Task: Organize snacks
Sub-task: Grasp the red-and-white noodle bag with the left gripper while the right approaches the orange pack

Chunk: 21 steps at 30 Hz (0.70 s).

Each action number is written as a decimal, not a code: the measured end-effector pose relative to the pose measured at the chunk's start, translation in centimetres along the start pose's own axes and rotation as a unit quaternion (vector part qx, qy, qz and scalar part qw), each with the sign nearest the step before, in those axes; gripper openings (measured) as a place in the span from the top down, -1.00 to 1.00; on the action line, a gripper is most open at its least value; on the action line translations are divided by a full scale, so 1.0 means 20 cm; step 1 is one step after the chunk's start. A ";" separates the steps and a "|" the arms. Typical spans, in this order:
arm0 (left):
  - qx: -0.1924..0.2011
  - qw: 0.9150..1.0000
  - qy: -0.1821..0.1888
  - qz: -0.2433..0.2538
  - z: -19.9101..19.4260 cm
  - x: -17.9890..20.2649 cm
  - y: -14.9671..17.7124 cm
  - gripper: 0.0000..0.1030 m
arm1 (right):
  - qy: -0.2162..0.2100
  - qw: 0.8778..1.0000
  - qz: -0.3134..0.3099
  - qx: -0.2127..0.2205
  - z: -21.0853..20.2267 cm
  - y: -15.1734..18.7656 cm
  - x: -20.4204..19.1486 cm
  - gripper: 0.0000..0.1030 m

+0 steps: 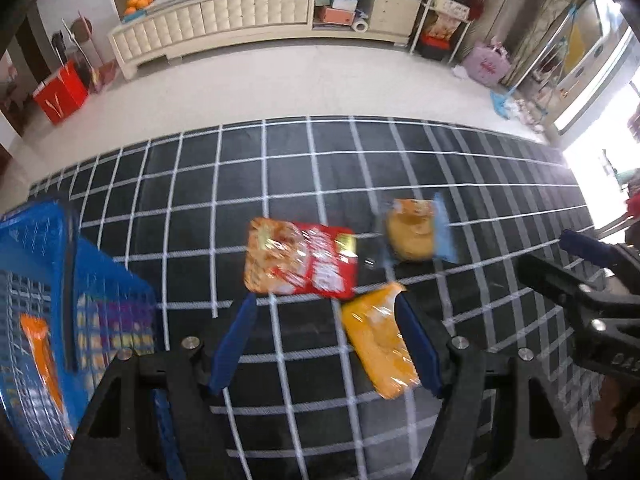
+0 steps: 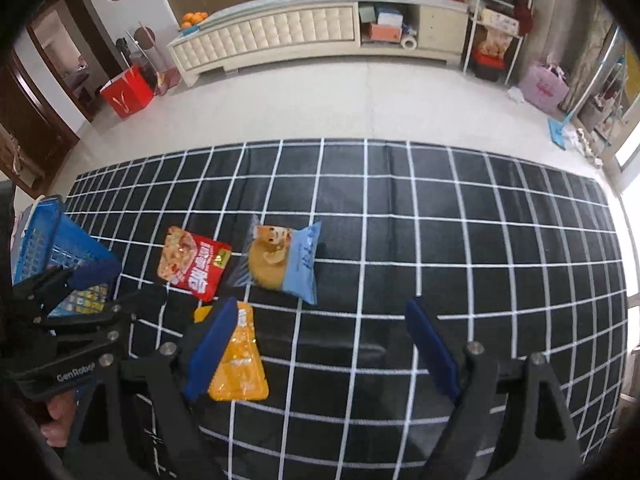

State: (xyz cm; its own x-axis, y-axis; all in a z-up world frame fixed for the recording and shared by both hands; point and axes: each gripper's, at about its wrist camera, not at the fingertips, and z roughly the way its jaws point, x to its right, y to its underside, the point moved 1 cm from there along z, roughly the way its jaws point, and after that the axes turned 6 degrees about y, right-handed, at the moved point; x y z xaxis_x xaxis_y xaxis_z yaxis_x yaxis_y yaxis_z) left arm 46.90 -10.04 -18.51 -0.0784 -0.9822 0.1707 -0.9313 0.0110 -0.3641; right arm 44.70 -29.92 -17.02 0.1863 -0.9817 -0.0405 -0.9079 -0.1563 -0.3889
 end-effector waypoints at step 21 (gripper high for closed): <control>-0.037 0.998 -0.027 0.045 0.37 -0.04 -0.11 -0.44 | -0.035 0.999 -0.005 -0.012 0.21 -0.03 0.08 -0.72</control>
State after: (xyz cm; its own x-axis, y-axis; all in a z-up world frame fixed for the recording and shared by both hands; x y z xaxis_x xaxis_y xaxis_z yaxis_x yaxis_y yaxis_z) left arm 51.68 -10.72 -24.64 -0.1457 -0.9852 0.0902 -0.9449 0.1115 -0.3077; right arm 47.19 -30.86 -20.76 0.2212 -0.9699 -0.1016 -0.9141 -0.1699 -0.3682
